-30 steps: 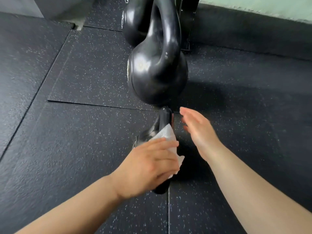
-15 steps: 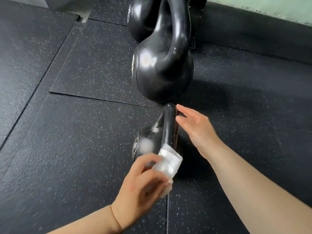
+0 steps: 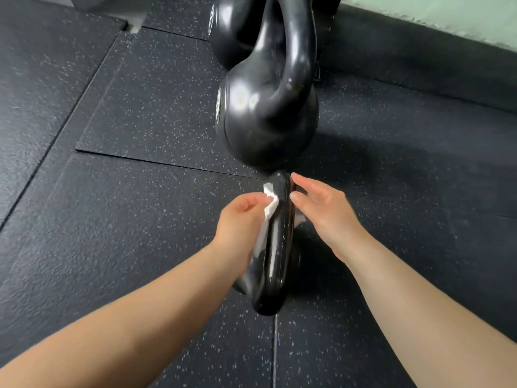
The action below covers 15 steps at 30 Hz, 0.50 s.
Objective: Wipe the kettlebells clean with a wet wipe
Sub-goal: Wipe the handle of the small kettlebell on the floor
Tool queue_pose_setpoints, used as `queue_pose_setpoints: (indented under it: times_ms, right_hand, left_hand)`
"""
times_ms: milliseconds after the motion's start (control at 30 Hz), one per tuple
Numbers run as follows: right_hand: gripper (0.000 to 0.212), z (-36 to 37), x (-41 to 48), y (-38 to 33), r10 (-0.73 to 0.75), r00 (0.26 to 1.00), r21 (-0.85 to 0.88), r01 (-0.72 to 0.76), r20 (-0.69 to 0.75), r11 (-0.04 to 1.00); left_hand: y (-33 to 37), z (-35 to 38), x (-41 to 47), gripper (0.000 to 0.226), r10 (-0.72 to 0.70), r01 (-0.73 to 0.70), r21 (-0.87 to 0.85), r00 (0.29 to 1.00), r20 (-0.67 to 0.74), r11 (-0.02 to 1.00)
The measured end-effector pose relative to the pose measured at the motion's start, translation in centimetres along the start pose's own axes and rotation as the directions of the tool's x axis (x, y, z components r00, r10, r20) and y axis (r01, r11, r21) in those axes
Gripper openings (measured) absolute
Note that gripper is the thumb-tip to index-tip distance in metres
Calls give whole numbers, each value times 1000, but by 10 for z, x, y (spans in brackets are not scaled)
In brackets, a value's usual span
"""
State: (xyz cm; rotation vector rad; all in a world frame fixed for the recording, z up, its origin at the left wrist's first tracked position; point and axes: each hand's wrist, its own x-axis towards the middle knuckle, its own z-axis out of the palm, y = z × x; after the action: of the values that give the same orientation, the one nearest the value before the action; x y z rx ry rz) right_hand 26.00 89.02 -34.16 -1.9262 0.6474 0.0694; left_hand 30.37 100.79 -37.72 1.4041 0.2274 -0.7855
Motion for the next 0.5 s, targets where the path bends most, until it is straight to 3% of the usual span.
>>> queue_pose_setpoints:
  times_ms: [200,233,300,367,400,500]
  right_hand:
    - [41,-2,2,-2,4,1000,-111,-4,-1,994]
    - [41,-1,1,1,21,999,-87,-19,25,996]
    - [38,0,-1,10,127,981,124,-145,146,982]
    - [29,1,-4,19,269,899,355,-391,346,849]
    - [24,1,-6,20,285,854,384,-463,435,799]
    - [24,1,-7,23,275,831,301,-453,483,839]
  left_hand:
    - [-16,-18,-18,7,-110,124,-44,963,246,991]
    - [-15,-19,-17,7,-116,141,-67,952,283,988]
    - [-15,-19,-17,18,-110,157,-113,933,342,981]
    - [-14,-17,-20,19,-110,146,-98,946,305,984]
    - [-14,-17,-20,15,-101,119,-51,959,264,992]
    - [-12,-15,-20,12,-3,-18,131,987,159,991]
